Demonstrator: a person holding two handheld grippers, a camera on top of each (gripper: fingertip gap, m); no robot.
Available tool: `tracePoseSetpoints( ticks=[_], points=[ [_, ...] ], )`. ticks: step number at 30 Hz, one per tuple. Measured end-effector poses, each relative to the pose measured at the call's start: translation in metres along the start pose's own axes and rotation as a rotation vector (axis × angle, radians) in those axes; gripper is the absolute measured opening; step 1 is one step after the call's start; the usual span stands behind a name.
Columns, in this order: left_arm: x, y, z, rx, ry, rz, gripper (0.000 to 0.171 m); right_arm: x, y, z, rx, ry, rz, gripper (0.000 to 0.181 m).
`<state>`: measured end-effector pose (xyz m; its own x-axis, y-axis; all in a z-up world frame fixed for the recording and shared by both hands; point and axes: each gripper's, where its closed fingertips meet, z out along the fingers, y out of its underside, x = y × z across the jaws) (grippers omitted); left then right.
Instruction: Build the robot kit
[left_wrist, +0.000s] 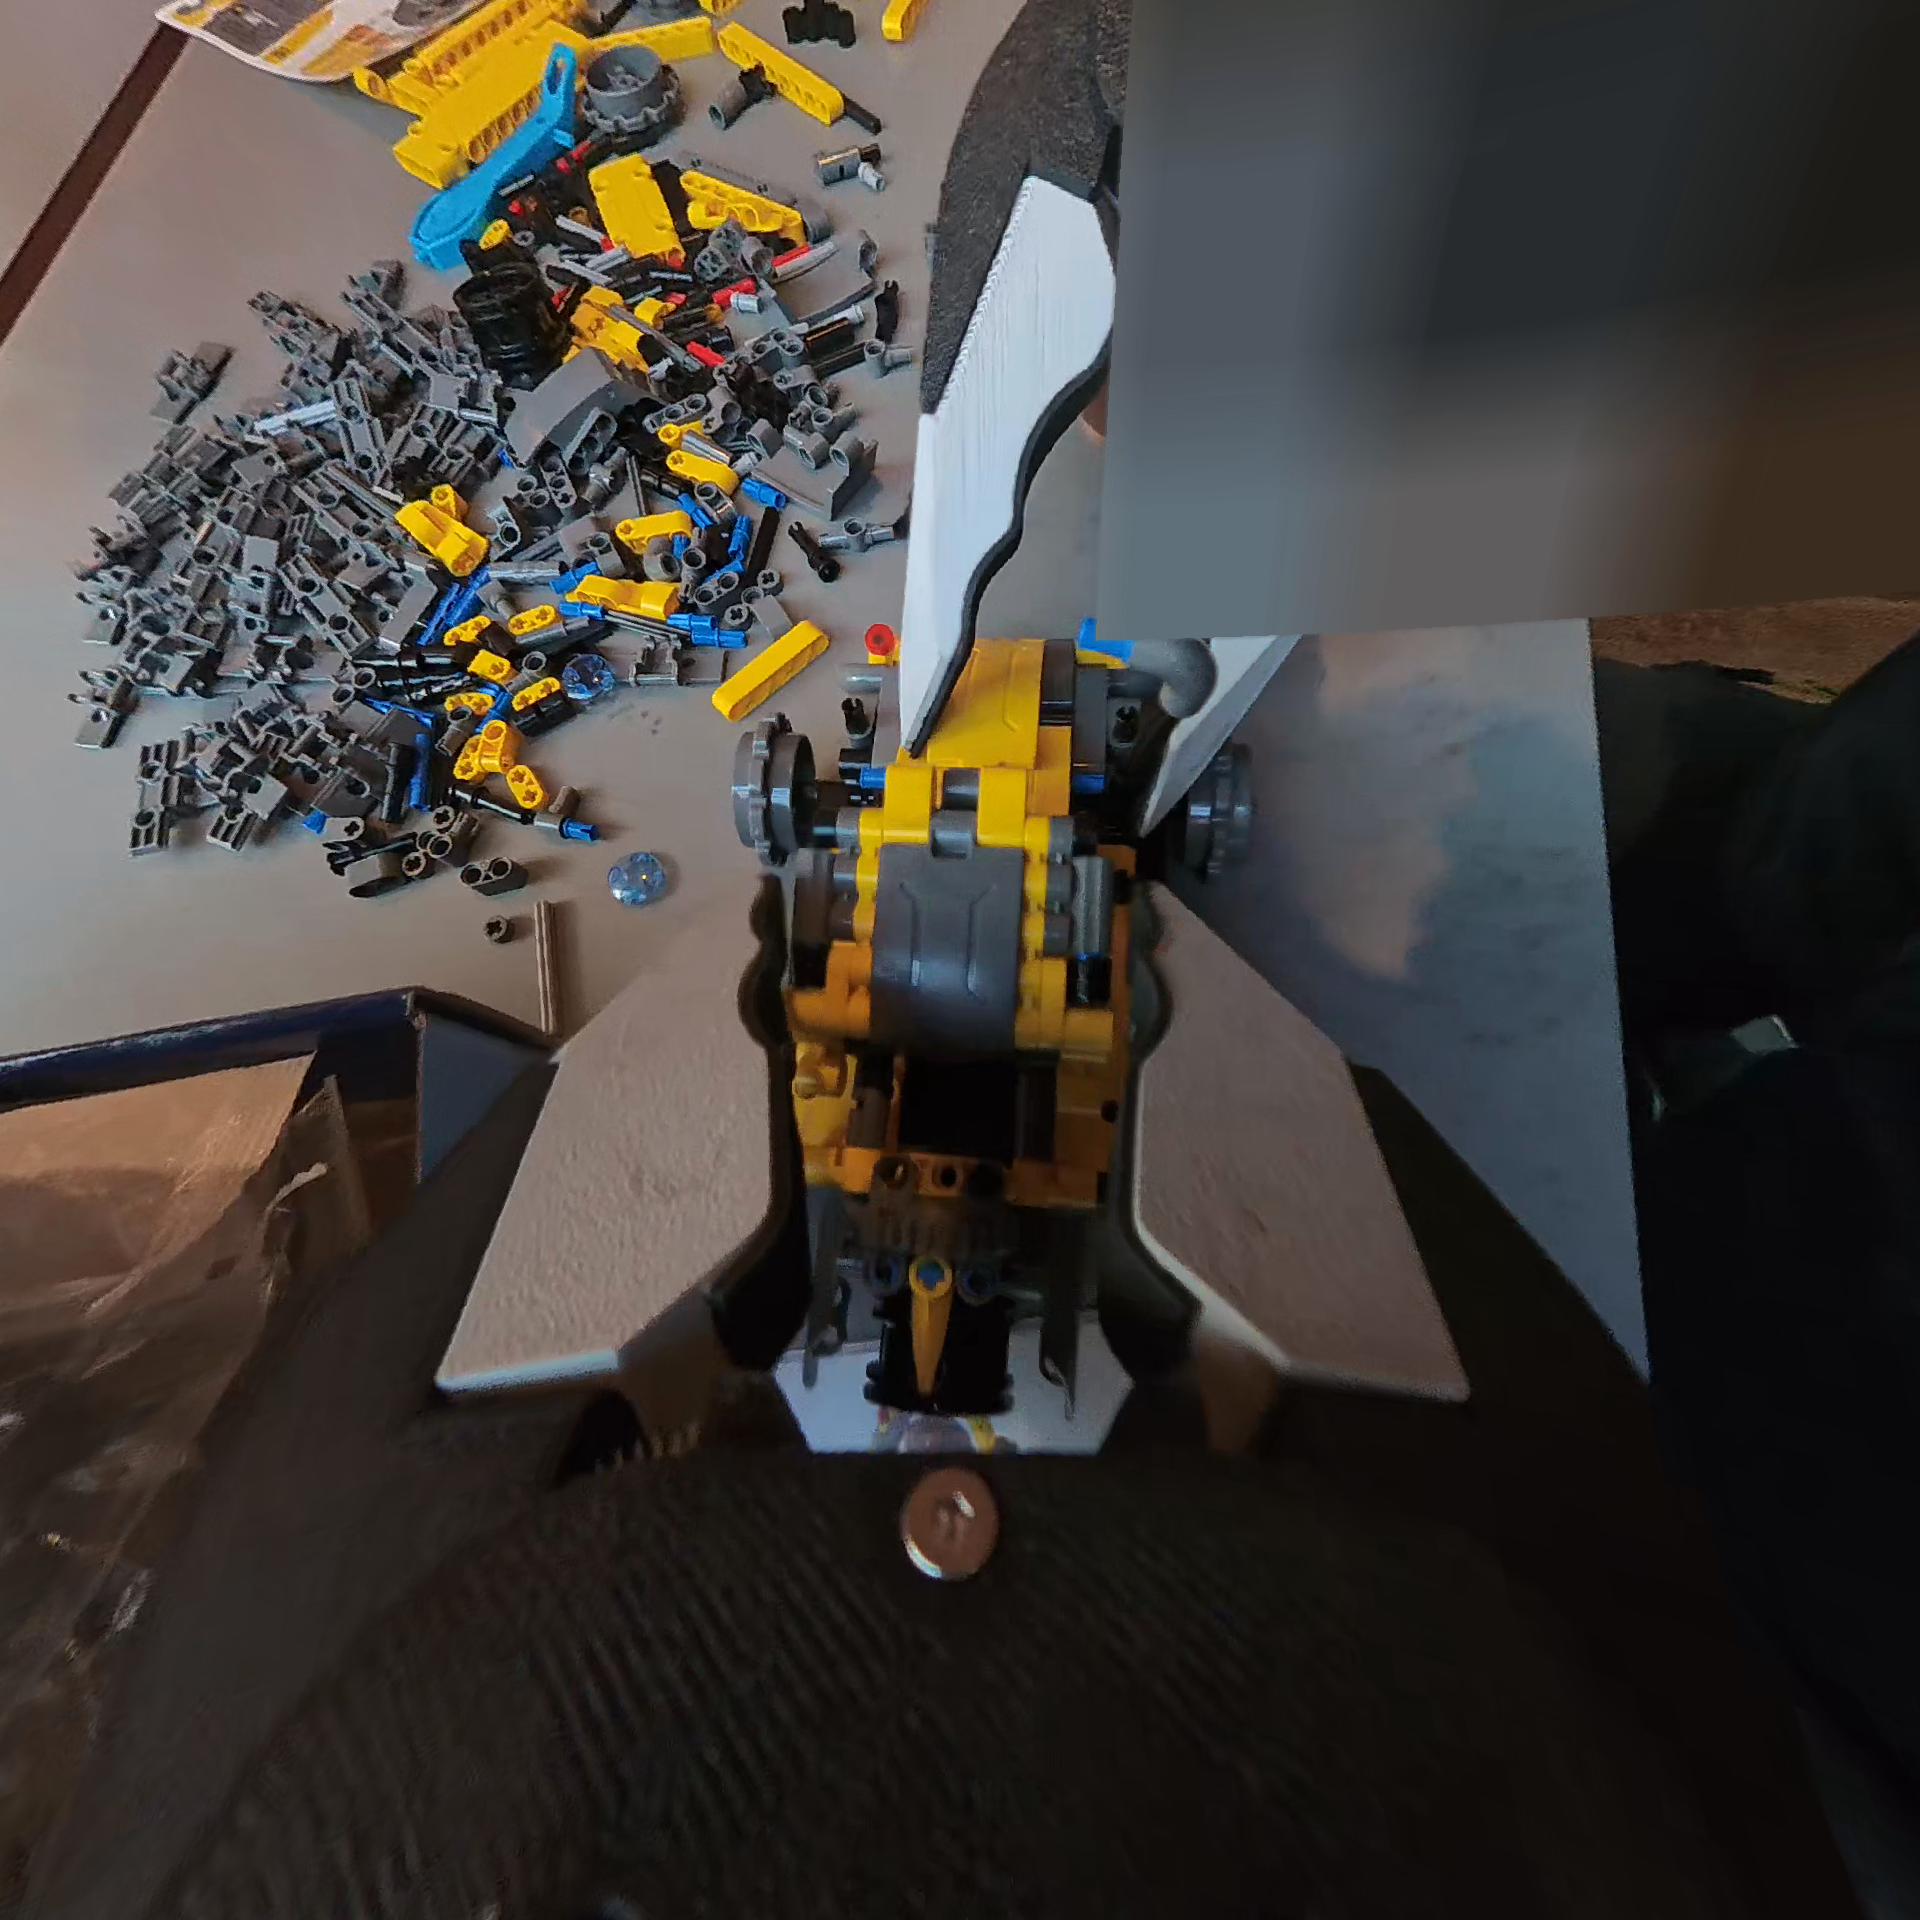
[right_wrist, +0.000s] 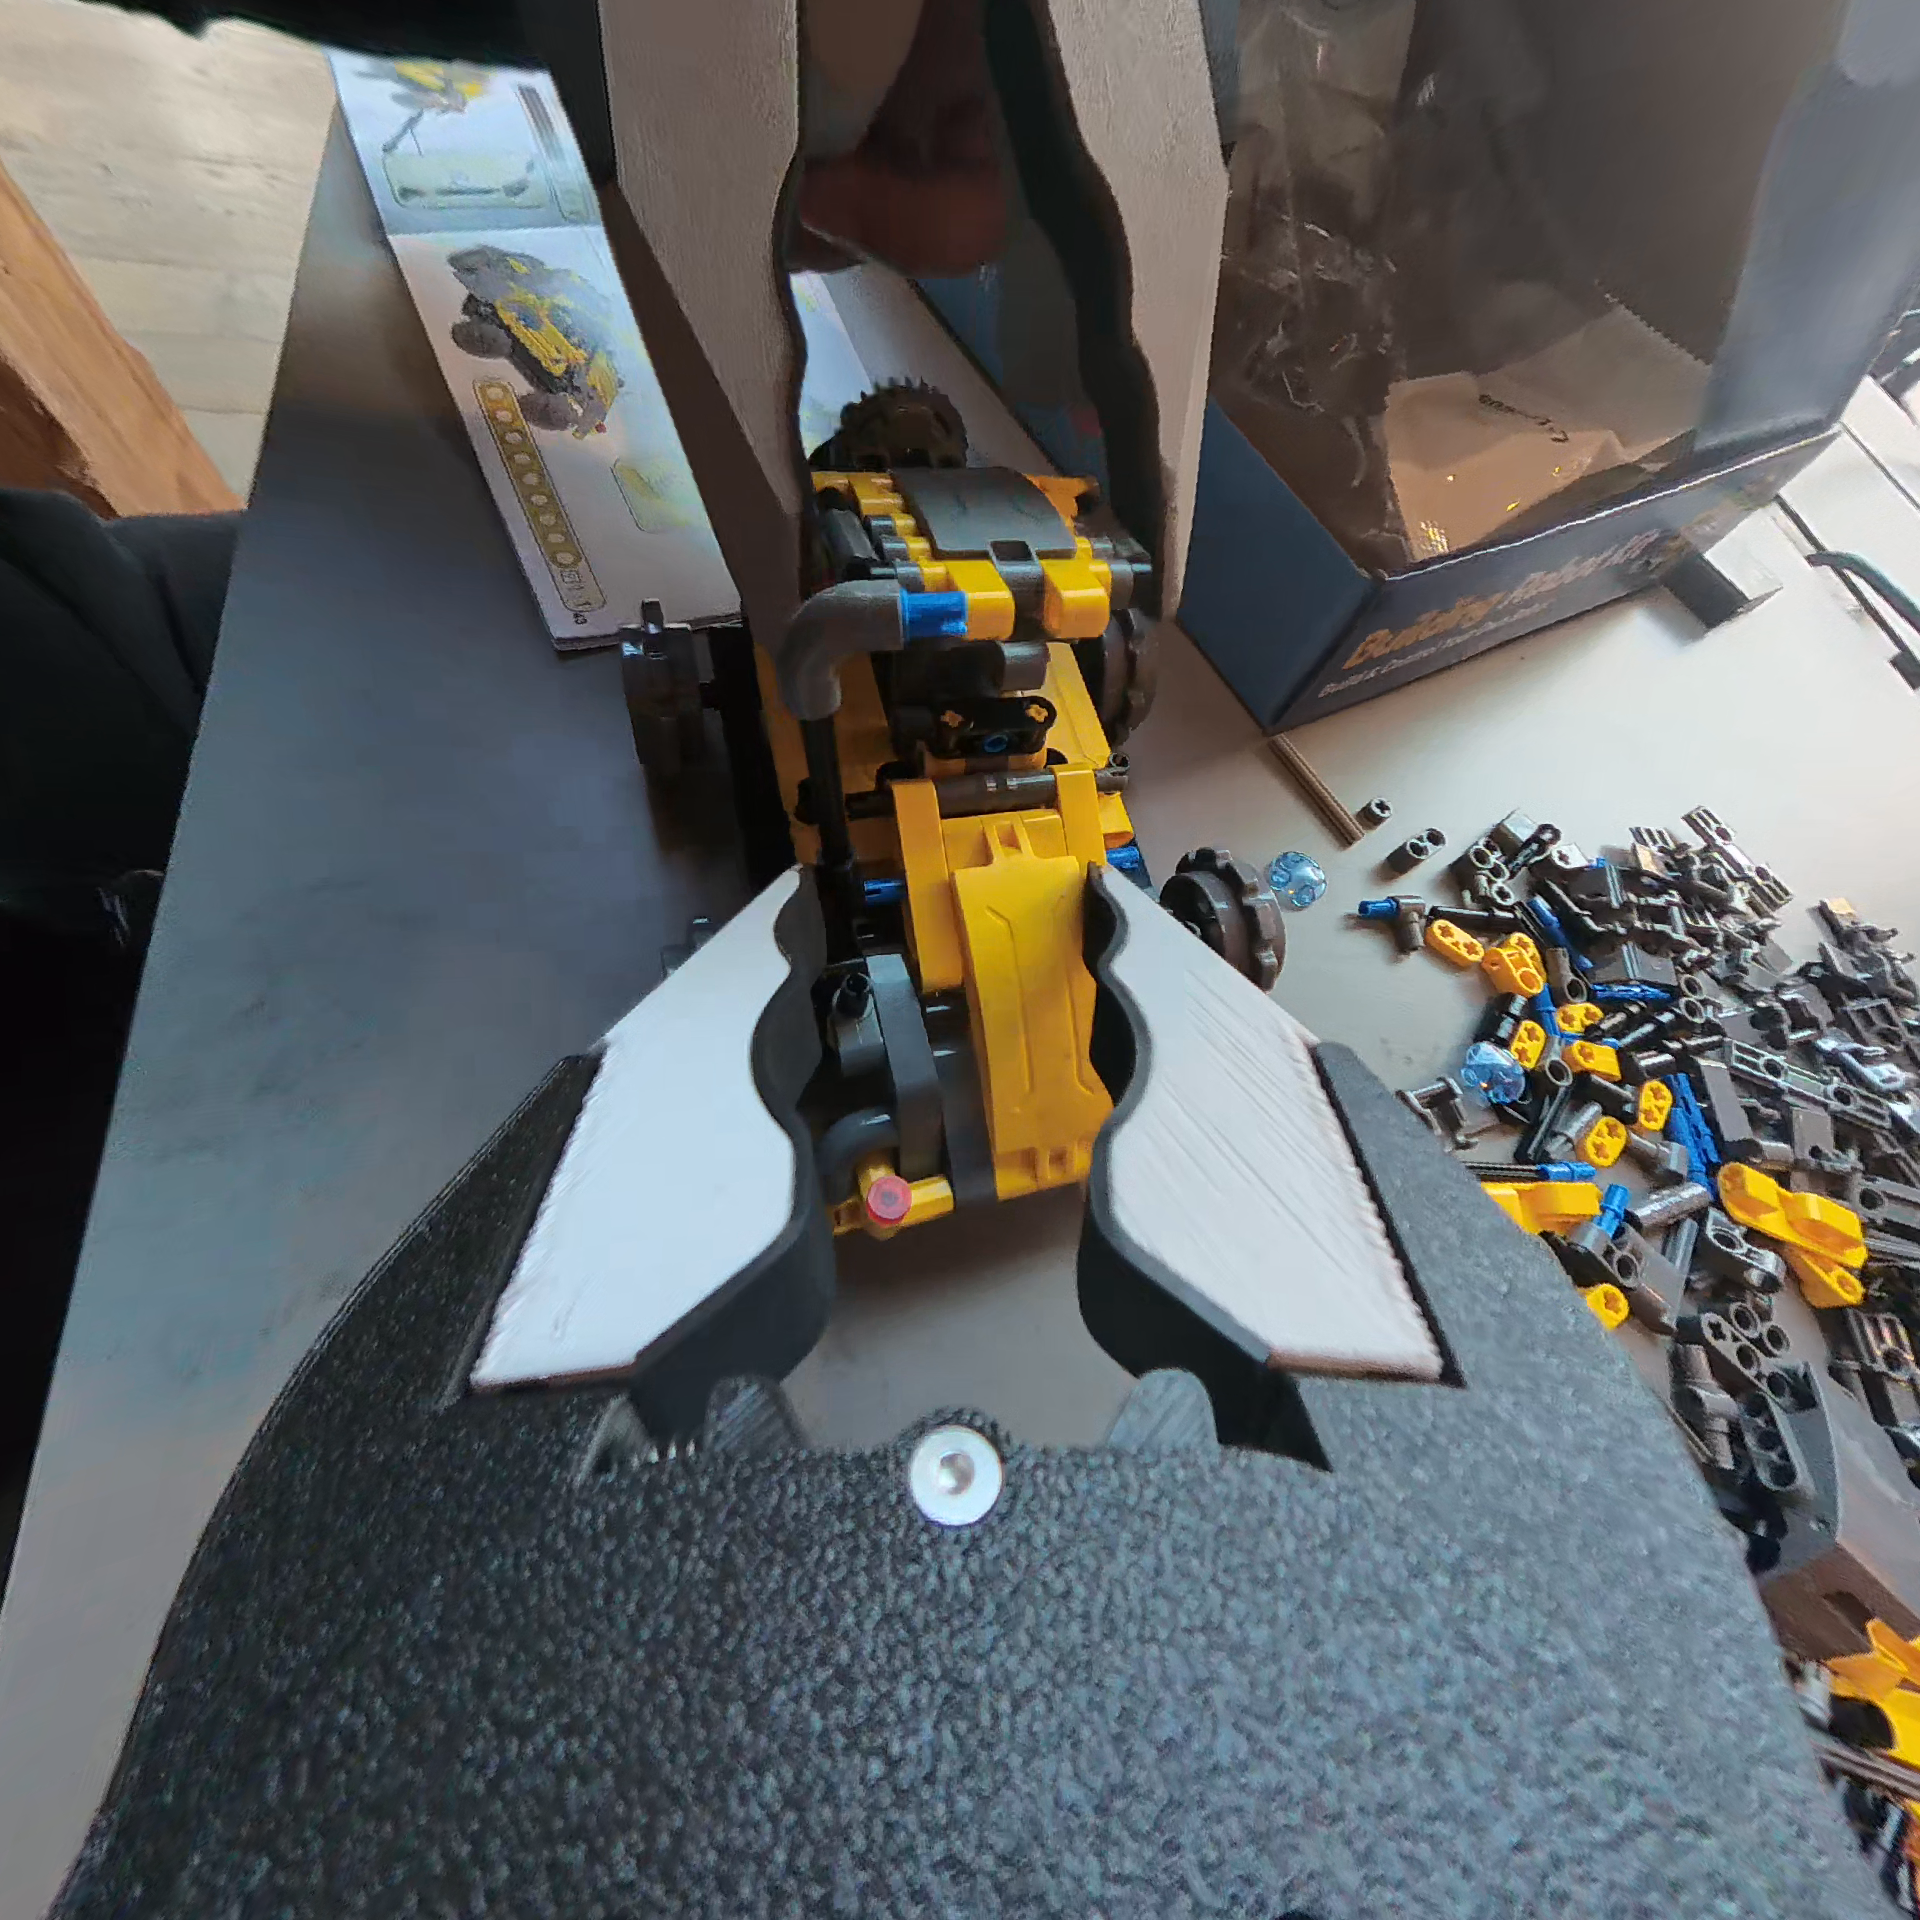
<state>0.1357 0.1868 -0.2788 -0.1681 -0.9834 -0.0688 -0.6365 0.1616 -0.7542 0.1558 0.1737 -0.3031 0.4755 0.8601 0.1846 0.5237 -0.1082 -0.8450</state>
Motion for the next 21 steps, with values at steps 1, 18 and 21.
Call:
tracePoseSetpoints(
  ticks=[1,18,21],
  points=[
    [-0.001,0.0,-0.004,0.003,0.001,-0.002,0.07,0.0,0.0,0.0,-0.007,0.01,-0.008,0.048],
    [-0.001,0.025,0.003,0.048,0.037,-0.025,0.063,-0.001,-0.002,0.001,0.046,-0.017,0.058,0.047],
    [0.0,0.025,0.004,0.065,0.043,-0.028,0.063,0.001,-0.001,0.0,0.049,-0.009,0.008,0.04]
  ],
)
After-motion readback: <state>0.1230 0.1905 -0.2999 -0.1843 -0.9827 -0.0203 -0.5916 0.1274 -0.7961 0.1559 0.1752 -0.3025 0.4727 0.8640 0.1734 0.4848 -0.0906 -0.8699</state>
